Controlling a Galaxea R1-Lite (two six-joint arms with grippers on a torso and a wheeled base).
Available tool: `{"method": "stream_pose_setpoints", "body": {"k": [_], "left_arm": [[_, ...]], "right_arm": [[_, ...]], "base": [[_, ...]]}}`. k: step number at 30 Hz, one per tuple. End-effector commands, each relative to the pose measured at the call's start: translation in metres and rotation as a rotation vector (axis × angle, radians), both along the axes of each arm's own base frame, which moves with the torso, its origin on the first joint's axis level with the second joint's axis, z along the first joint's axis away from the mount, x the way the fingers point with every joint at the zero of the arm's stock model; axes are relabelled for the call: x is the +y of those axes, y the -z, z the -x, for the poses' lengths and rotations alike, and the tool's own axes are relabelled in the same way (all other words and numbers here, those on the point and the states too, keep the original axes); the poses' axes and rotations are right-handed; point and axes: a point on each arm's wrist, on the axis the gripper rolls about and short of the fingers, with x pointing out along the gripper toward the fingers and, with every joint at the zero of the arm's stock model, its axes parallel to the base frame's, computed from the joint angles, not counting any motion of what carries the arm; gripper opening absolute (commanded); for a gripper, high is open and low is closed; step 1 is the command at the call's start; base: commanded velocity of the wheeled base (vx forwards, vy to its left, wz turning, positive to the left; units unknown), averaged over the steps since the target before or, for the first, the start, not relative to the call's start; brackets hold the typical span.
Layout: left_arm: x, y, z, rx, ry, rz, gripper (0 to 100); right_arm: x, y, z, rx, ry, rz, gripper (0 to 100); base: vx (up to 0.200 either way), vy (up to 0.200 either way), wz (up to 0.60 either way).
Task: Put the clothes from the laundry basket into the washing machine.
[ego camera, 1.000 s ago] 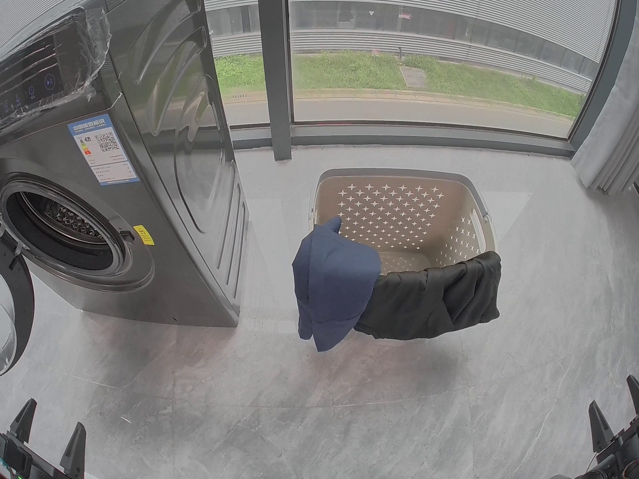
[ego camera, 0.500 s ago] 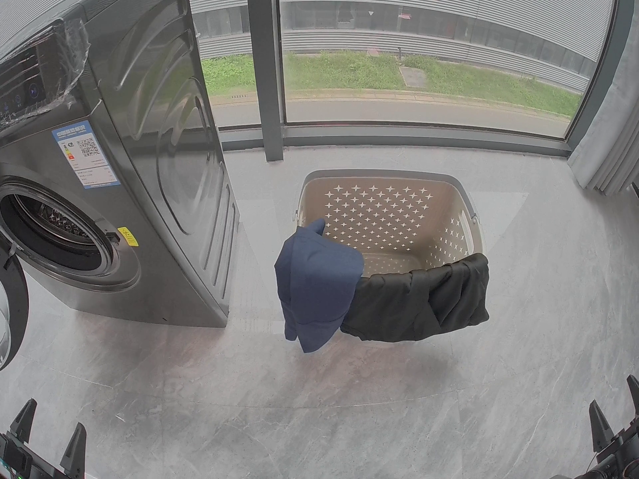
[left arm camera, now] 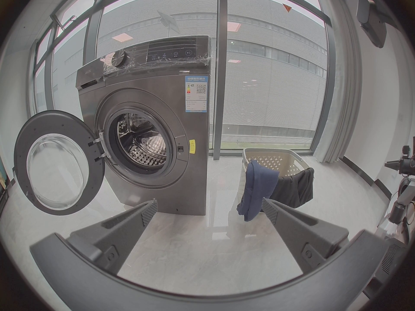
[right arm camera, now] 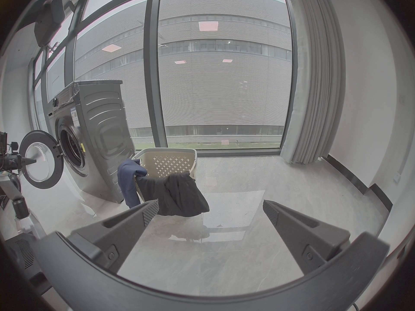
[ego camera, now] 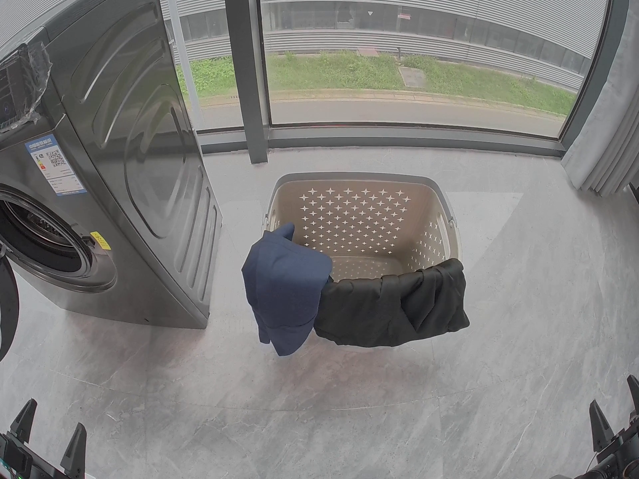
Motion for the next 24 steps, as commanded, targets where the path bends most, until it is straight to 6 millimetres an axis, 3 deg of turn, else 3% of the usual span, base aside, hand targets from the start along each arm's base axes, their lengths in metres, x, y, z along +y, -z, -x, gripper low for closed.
{"method": "stream_pose_setpoints", "body": {"k": [1,4,7,22,24], "left_arm": [[0.0000,0.0030,0.0001,0.000,-0.001,0.001,100],[0.0000,0.0030,0.0001,0.000,-0.001,-0.001,100],[0.0000,0.0028,0.0001,-0.002,-0.001,-0.001,100],[0.0000,0.0033,0.0000,0.000,-0.001,-0.001,100],[0.0000,0.0031,0.0000,-0.002,-0.002,-0.001,100]], "right_arm": [[0.0001,0.0051,-0.0008,0.011,0.002,-0.001,100],[0.0000,0.0051,-0.0007,0.009,0.002,-0.004,100],[0.0000,0.0051,-0.0008,0.011,0.002,-0.004,100],[0.0000,0.0051,-0.0008,0.011,0.003,0.000,100],[0.0000,0.0051,-0.0007,0.009,0.003,-0.003,100]], "base": [[0.000,0.000,0.00],[0.000,0.000,0.00],[0.200,0.000,0.00],[0.000,0.000,0.00],[0.000,-0.200,0.00]]}}
